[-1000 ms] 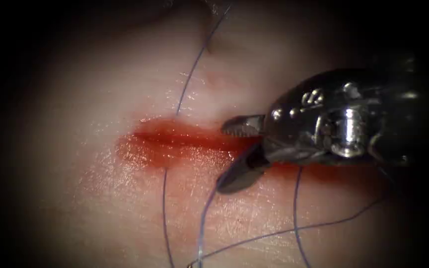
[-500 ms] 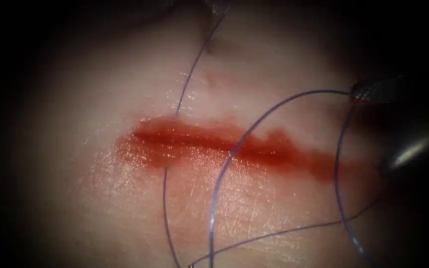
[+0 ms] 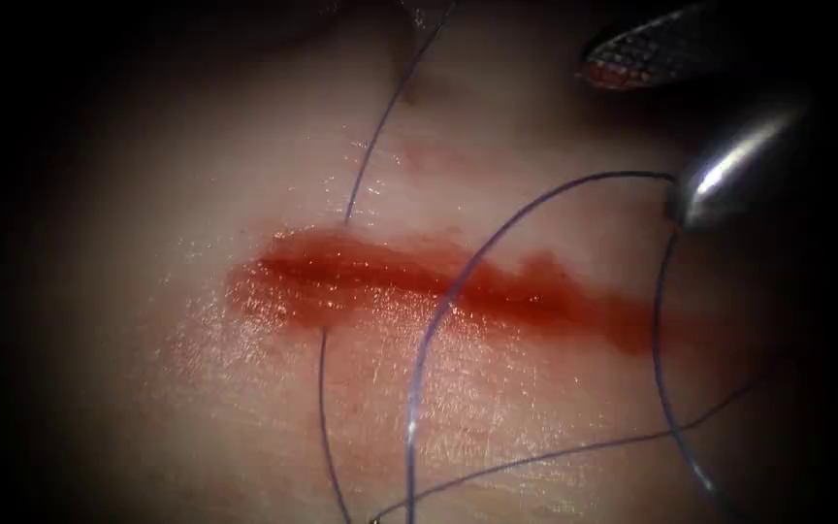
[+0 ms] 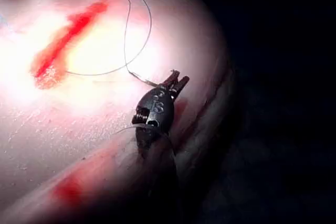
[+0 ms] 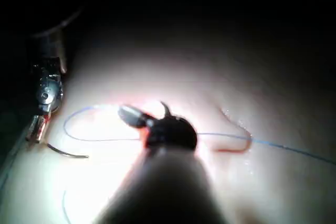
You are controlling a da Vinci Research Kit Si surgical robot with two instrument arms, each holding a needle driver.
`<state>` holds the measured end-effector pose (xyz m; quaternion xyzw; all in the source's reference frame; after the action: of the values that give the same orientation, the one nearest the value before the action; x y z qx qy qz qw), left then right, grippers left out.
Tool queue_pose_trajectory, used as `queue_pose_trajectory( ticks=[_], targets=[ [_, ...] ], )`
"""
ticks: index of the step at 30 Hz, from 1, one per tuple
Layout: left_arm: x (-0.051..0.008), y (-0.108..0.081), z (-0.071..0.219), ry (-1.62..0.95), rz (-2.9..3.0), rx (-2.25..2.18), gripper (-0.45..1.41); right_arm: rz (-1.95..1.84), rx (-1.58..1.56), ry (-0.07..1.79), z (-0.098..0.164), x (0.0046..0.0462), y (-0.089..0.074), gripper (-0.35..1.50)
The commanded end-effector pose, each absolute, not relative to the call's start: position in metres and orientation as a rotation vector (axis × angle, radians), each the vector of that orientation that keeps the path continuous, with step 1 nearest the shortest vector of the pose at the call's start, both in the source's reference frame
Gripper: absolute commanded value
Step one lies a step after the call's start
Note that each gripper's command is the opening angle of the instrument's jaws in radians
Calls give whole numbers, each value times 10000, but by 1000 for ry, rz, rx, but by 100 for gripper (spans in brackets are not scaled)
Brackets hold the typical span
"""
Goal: Wound Closure
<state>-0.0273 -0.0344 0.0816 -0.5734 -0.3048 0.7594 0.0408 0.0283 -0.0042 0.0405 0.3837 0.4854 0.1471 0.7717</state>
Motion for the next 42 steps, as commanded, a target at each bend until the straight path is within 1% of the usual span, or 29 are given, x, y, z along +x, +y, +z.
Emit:
queue_pose_trajectory(
  ticks=[1, 2, 3, 5, 7, 9, 15, 16, 19, 21, 22, 24, 25, 31, 42],
  targets=[
    [-278, -355, 819, -941, 2321, -1756, -45, 320, 821, 1056, 414, 299, -42, 106],
    [-277, -355, 819, -941, 2321, -1756, -45, 345, 777, 1046, 435, 323, -42, 101],
    [-277, -355, 819, -941, 2321, -1756, -45, 345, 777, 1046, 435, 323, -42, 101],
    [-277, -355, 819, -942, 2321, -1756, -45, 334, 743, 982, 465, 352, -55, 96],
    [-276, -355, 819, -943, 2321, -1757, -45, 268, 735, 957, 488, 370, -74, 96],
    [-275, -355, 819, -943, 2321, -1757, -45, 226, 744, 963, 500, 376, -88, 96],
    [-275, -355, 819, -944, 2321, -1757, -45, 92, 754, 984, 533, 378, -146, 93],
    [-275, -355, 819, -944, 2321, -1757, -45, 12, 743, 996, 542, 375, -171, 93],
    [-275, -355, 819, -945, 2321, -1758, -45, -77, 718, 1007, 547, 373, -191, 91],
    [-275, -355, 819, -945, 2321, -1758, -45, -171, 683, 1023, 552, 372, -207, 88],
    [-275, -355, 819, -945, 2321, -1758, -45, -319, 611, 1065, 562, 374, -225, 84],
    [-275, -355, 819, -945, 2321, -1758, -45, -369, 567, 1076, 566, 375, -229, 84],
    [-275, -355, 819, -945, 2321, -1758, -45, -439, 469, 1075, 575, 378, -228, 84],
    [-274, -355, 819, -949, 2318, -1753, -45, -498, 353, 1051, 590, 385, -220, 84],
    [-272, -355, 819, -951, 2318, -1754, -45, -624, 312, 948, 626, 395, -251, 84]
  ],
)
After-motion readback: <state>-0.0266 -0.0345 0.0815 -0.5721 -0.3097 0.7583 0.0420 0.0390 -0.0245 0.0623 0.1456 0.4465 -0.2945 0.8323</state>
